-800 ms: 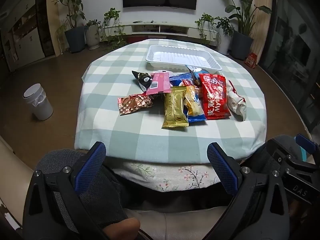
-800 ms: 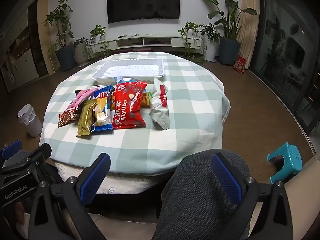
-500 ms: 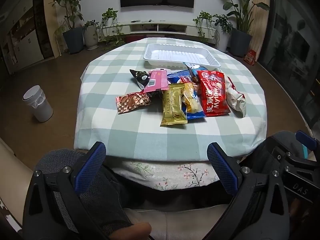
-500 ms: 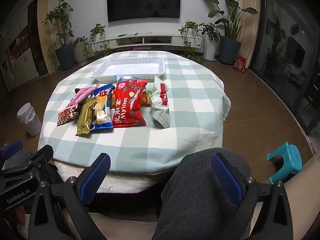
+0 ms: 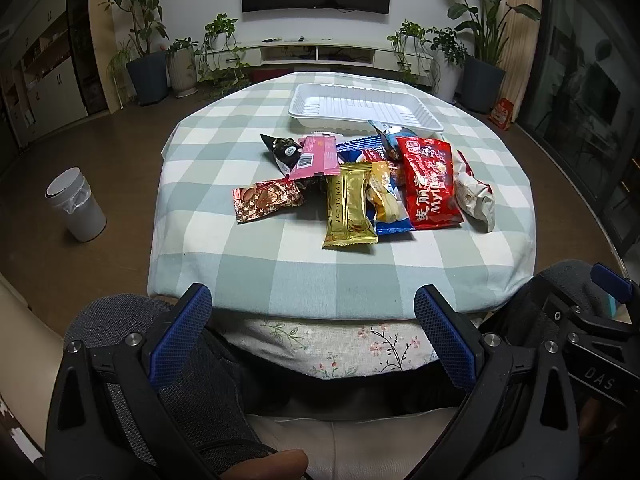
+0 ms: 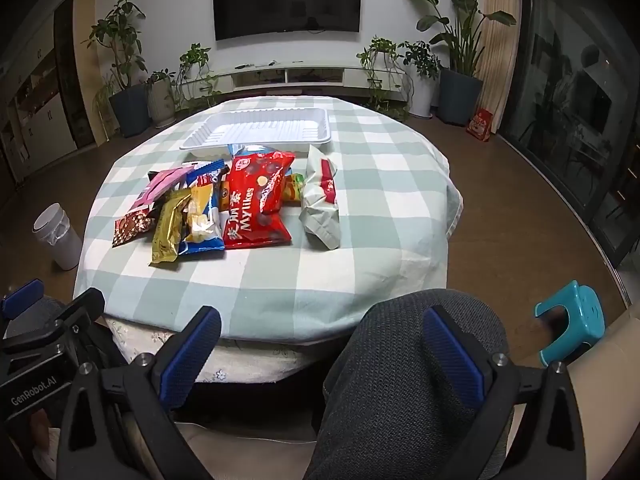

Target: Organize snacks

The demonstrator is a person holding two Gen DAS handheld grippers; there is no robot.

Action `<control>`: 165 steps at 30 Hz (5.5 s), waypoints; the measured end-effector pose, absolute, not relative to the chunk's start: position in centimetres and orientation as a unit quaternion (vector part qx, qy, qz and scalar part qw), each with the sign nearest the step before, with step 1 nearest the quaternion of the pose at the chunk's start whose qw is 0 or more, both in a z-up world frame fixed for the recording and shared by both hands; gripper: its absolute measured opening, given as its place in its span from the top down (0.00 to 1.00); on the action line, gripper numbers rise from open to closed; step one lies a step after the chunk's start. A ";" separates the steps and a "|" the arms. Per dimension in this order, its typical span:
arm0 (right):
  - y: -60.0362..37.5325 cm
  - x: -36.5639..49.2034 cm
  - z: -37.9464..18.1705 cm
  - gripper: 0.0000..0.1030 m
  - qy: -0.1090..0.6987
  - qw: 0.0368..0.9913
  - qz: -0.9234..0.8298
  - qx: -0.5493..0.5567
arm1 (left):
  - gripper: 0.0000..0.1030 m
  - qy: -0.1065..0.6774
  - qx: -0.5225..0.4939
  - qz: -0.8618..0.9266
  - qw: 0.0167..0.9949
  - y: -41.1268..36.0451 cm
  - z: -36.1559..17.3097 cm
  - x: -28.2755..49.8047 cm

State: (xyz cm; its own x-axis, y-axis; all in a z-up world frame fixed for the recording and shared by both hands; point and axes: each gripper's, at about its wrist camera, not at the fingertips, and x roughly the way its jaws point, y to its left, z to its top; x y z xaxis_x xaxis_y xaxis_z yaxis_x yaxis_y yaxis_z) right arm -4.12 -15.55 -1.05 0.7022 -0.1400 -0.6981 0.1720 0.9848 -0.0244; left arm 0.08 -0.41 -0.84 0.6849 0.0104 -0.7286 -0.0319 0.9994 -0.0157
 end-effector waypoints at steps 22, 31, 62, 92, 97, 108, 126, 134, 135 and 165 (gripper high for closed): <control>-15.6 -3.9 -1.1 0.00 0.379 0.921 -0.084 0.022 | 0.01 0.398 -0.013 0.011 0.917 -0.6 -1.5 -0.1; -15.6 -3.9 -1.2 0.00 0.379 0.921 -0.083 0.022 | 0.00 0.399 -0.013 0.011 0.917 -0.5 -1.5 -0.1; -15.5 -3.8 -1.2 0.00 0.382 0.920 -0.081 0.021 | 0.00 0.399 -0.010 0.011 0.917 -0.6 -1.9 0.0; -17.5 -3.4 -1.4 0.00 0.373 0.923 -0.069 0.065 | 0.00 0.470 -0.045 -0.113 0.874 1.8 -3.8 4.9; -18.2 -2.8 -1.4 0.00 0.370 0.923 -0.062 0.082 | 0.01 0.432 0.031 -0.125 0.893 4.6 0.2 8.9; -19.3 -0.9 -2.2 0.00 0.383 0.917 -0.051 0.097 | 0.13 0.465 0.287 -0.264 0.795 4.9 -4.0 17.9; -19.4 0.7 -2.7 0.00 0.395 0.912 -0.054 0.092 | 0.61 0.514 0.245 -0.296 0.767 5.7 -7.5 19.8; -20.1 0.8 -1.5 0.00 0.376 0.919 -0.049 0.107 | 0.74 0.520 0.231 -0.258 0.781 4.8 -6.9 17.8; -20.3 0.8 -1.1 0.00 0.371 0.921 -0.052 0.107 | 0.75 0.521 0.224 -0.255 0.783 4.9 -6.8 17.9; -21.4 13.1 -3.7 0.23 0.482 0.872 -0.042 0.075 | 0.87 0.458 -0.015 -0.258 0.851 9.2 0.4 11.7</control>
